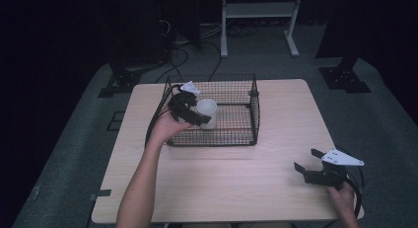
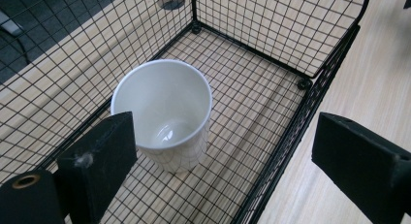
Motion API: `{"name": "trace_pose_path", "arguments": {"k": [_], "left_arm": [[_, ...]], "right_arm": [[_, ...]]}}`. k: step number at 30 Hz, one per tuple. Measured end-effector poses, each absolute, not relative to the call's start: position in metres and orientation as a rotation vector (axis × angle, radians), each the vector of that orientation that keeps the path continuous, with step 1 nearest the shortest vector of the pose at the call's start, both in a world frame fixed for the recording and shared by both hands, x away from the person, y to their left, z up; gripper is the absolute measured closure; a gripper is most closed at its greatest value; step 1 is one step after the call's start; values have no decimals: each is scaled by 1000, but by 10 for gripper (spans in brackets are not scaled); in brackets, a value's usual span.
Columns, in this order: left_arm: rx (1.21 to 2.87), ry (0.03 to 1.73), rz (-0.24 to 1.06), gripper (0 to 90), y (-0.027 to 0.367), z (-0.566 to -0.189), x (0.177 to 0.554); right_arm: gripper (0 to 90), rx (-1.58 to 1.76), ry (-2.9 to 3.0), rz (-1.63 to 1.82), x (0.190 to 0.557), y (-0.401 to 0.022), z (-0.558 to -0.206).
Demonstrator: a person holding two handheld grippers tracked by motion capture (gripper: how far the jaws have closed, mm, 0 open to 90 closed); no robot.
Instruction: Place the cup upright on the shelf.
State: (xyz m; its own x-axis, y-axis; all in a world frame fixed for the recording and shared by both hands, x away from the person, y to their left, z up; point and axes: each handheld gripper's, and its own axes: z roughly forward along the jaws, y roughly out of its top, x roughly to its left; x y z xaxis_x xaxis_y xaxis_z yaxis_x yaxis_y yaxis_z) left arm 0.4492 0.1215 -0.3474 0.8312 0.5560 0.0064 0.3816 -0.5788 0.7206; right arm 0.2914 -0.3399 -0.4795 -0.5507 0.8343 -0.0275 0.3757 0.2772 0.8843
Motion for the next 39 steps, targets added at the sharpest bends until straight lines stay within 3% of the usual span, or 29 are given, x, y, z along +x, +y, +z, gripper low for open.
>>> {"name": "trace_pose_path", "arguments": {"k": [39], "left_arm": [[2210,633,331,80,136,-358,397]], "right_arm": [[131,1090,2066,1198,292,-338,-480]]}}
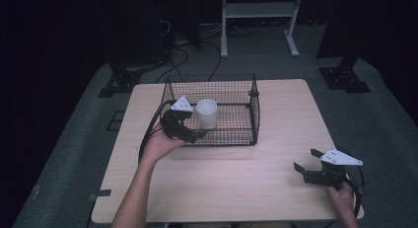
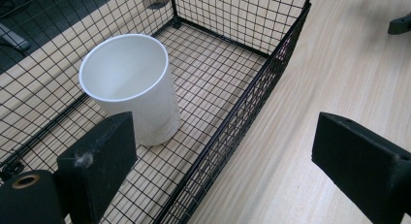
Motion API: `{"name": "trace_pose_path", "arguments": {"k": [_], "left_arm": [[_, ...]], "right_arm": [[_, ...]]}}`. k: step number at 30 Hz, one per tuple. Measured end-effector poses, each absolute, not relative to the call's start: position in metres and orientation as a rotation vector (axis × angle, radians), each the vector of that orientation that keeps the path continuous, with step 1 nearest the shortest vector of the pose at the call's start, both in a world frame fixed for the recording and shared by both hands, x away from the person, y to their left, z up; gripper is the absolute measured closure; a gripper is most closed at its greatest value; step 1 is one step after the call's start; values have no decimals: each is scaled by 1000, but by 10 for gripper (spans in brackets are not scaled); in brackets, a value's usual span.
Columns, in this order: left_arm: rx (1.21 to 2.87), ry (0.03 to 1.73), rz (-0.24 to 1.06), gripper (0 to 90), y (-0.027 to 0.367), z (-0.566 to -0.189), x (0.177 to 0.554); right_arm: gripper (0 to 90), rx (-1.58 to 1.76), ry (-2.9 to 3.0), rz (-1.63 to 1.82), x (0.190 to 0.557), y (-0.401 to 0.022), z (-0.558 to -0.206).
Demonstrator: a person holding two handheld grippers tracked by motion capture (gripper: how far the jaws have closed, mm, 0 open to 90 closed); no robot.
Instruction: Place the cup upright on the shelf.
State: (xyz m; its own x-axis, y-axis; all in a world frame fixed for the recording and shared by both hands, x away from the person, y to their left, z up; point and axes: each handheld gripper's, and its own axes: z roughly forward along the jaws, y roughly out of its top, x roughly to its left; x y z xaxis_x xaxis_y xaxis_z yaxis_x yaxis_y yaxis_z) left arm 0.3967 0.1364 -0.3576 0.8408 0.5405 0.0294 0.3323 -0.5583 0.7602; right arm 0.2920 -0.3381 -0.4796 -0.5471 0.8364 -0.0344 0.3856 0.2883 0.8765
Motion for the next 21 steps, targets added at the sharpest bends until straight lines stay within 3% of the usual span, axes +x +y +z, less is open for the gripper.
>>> {"name": "trace_pose_path", "arguments": {"k": [21], "left_arm": [[2178,620,328,80,142,-370,374]], "right_arm": [[131,1090,2065,1193,292,-338,-480]]}}
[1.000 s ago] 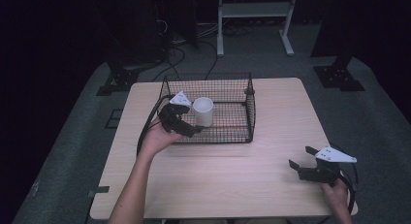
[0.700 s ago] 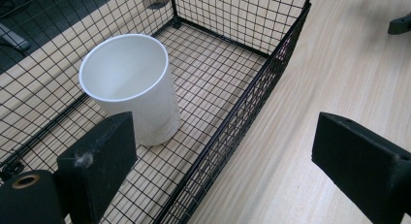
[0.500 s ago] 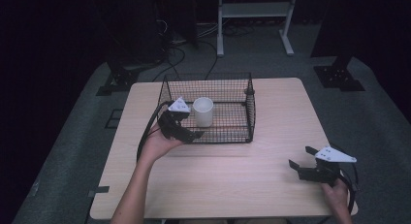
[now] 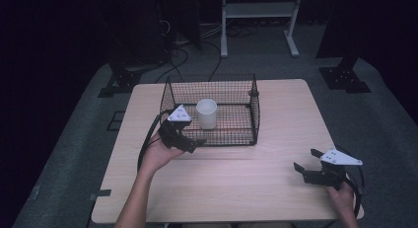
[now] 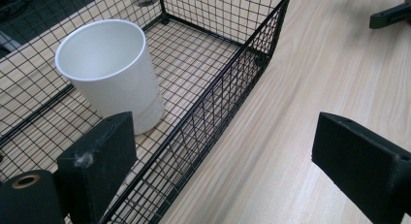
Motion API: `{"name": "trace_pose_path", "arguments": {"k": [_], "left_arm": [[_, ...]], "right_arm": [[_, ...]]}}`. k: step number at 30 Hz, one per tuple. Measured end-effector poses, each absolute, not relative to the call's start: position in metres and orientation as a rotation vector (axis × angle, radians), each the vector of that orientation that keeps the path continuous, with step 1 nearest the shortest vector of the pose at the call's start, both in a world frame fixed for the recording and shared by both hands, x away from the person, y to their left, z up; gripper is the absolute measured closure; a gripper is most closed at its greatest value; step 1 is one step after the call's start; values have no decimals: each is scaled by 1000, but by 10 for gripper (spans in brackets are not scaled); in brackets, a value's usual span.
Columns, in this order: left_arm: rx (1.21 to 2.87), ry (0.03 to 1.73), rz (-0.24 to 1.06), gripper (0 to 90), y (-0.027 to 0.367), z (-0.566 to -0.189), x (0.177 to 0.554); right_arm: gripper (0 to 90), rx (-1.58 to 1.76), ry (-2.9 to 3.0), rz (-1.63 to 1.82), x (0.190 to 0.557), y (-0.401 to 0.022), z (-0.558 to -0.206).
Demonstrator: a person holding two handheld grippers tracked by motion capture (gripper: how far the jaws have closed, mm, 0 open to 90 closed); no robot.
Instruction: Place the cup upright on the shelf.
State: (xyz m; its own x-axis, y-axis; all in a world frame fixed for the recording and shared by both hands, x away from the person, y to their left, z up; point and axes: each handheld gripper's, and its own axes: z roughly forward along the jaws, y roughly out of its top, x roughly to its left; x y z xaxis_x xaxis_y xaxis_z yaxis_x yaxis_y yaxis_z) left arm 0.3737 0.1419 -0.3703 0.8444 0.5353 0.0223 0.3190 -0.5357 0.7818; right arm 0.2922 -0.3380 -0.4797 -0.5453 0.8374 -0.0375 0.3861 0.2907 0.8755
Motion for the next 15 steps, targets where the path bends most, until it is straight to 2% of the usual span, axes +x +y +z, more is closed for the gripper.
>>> {"name": "trace_pose_path", "arguments": {"k": [15], "left_arm": [[2158,612,330,80,145,-376,359]], "right_arm": [[131,1091,2067,1189,292,-338,-480]]}}
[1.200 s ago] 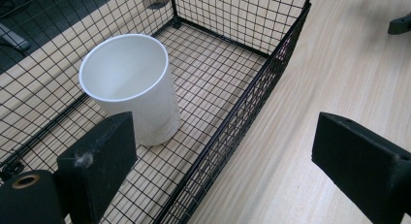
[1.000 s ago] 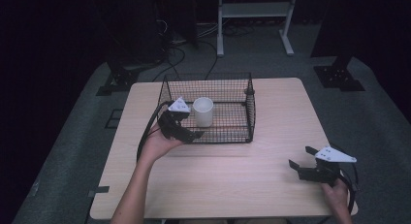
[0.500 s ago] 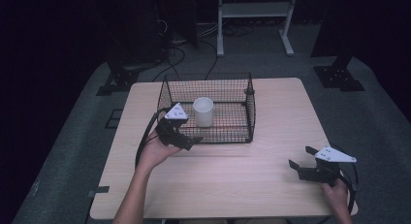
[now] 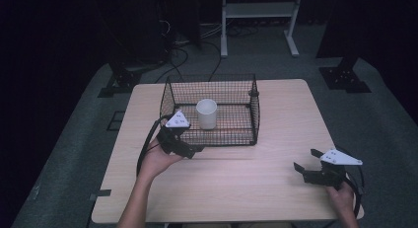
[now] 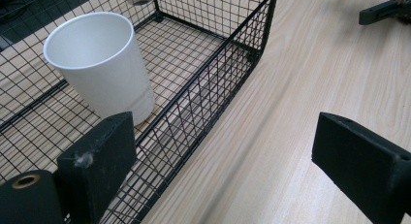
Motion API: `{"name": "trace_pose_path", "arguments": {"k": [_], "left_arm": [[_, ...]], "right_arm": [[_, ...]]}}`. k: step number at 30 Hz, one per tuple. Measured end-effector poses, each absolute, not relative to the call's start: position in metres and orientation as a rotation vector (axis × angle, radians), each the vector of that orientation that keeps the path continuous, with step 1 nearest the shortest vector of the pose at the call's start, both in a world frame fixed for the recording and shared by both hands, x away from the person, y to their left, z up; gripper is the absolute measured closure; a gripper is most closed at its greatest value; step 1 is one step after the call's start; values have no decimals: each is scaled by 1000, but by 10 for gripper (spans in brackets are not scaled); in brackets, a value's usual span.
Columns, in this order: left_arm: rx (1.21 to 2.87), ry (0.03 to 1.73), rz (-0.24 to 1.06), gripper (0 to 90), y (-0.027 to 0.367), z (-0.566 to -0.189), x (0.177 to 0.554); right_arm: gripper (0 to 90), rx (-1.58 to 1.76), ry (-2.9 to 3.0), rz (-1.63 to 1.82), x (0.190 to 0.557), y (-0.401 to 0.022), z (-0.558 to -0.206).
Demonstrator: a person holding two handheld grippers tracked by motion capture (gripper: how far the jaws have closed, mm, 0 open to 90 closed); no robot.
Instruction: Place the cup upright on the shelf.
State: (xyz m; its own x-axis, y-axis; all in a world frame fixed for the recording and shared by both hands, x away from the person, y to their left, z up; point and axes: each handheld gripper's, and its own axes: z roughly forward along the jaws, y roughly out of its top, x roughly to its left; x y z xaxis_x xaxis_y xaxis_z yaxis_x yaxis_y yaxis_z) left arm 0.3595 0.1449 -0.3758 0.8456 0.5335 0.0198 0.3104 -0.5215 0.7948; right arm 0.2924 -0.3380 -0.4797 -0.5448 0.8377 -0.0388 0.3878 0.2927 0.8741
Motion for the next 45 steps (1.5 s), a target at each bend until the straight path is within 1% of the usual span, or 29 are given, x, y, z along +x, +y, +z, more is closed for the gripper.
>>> {"name": "trace_pose_path", "arguments": {"k": [18,39,45], "left_arm": [[2145,609,321,80,148,-385,342],[2081,640,330,80,159,-398,316],[2063,651,314,80,162,-403,311]], "right_arm": [[131,1095,2066,1187,292,-338,-480],[131,1092,2067,1184,293,-337,-480],[131,1098,2064,1183,293,-338,-480]]}}
